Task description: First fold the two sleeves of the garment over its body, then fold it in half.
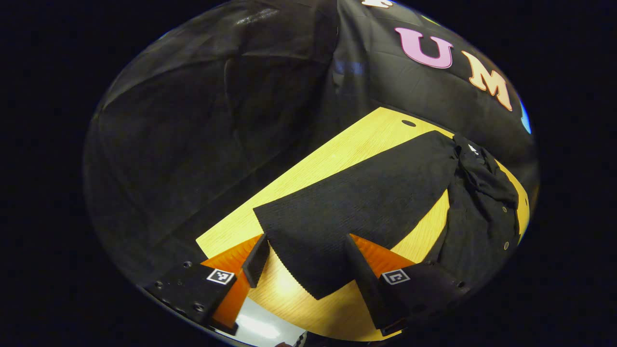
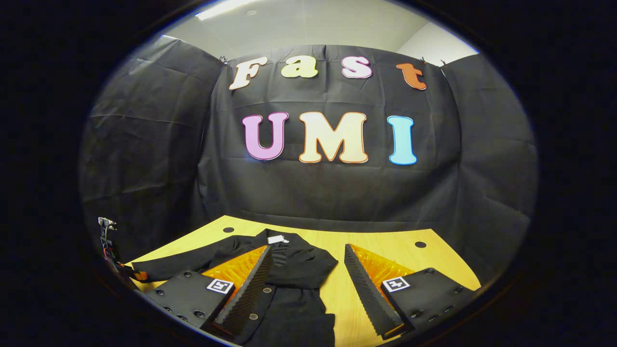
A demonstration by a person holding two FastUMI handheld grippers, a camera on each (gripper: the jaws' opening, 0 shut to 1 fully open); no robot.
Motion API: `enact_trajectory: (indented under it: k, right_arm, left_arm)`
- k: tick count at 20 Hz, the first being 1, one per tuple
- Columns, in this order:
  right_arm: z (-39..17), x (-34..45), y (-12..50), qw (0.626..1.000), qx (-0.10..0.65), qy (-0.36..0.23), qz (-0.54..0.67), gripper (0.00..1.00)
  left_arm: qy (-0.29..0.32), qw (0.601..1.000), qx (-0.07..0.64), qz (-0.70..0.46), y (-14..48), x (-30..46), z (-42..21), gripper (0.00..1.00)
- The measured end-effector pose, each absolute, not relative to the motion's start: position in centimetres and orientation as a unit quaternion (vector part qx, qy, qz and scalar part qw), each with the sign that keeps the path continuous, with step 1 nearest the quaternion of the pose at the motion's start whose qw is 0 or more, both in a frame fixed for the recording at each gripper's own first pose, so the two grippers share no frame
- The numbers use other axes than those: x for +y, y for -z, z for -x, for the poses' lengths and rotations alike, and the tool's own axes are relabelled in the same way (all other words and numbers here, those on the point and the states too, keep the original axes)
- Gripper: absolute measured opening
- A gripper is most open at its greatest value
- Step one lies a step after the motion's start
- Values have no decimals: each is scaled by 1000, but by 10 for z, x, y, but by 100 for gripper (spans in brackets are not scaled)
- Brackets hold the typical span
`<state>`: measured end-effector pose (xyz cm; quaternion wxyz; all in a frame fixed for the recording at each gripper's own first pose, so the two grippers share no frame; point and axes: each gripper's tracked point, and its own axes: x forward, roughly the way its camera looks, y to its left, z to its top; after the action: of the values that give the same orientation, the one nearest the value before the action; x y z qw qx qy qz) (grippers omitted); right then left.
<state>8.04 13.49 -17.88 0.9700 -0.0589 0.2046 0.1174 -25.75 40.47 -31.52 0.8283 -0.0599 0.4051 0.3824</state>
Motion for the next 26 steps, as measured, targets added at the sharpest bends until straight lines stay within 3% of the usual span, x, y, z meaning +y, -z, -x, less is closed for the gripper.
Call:
enact_trajectory:
  k: [1,2,6,7,16,26]
  right_arm:
    - [-79,131,178,970,203,-116,60,96]
    - [-75,127,176,971,202,-116,58,96]
    - [-61,121,182,970,207,-117,44,96]
    - [-59,120,183,970,207,-118,39,96]
    - [-46,114,192,970,217,-105,25,96]
    - [-36,105,196,973,220,-71,18,96]
  left_arm:
    - [-376,830,408,58,316,401,257,82]
    - [-363,834,411,54,318,398,253,74]
    - [-334,844,416,46,317,388,241,22]
    - [-340,843,415,45,319,391,241,3]
    - [-317,880,349,59,255,406,164,0]
    - [-168,935,311,10,226,350,31,0]
